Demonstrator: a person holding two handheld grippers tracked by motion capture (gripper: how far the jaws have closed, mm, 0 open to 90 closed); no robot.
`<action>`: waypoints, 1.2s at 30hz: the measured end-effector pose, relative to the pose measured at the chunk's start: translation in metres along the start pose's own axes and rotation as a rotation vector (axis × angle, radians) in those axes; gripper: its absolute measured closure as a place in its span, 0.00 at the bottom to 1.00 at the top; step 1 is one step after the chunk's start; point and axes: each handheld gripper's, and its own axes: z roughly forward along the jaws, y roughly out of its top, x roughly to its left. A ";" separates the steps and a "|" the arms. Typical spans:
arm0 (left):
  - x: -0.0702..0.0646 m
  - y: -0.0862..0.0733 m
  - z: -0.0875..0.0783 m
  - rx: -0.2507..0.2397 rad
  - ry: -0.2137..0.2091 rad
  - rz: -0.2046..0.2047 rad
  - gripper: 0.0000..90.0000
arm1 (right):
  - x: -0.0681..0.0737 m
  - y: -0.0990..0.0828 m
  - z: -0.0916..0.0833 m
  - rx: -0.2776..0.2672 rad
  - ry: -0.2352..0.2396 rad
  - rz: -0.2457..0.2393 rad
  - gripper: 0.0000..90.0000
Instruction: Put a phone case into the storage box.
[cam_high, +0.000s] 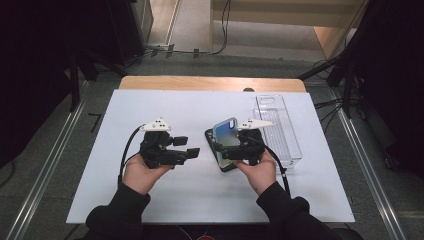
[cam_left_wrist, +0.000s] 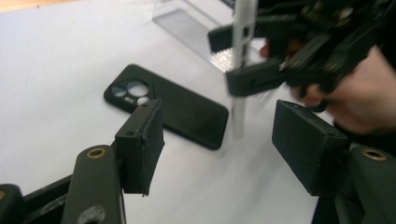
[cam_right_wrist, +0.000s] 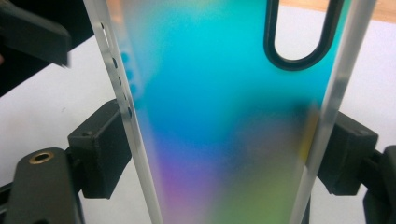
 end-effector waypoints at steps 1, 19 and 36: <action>0.001 -0.002 0.001 0.010 0.003 0.007 0.38 | 0.000 0.000 0.000 0.000 0.000 0.000 0.17; 0.020 -0.041 0.005 0.075 -0.021 0.019 0.32 | -0.010 0.004 -0.015 0.004 0.104 -0.021 0.17; 0.031 -0.069 -0.003 0.157 -0.016 0.024 0.32 | -0.017 0.009 -0.028 0.016 0.131 -0.046 0.17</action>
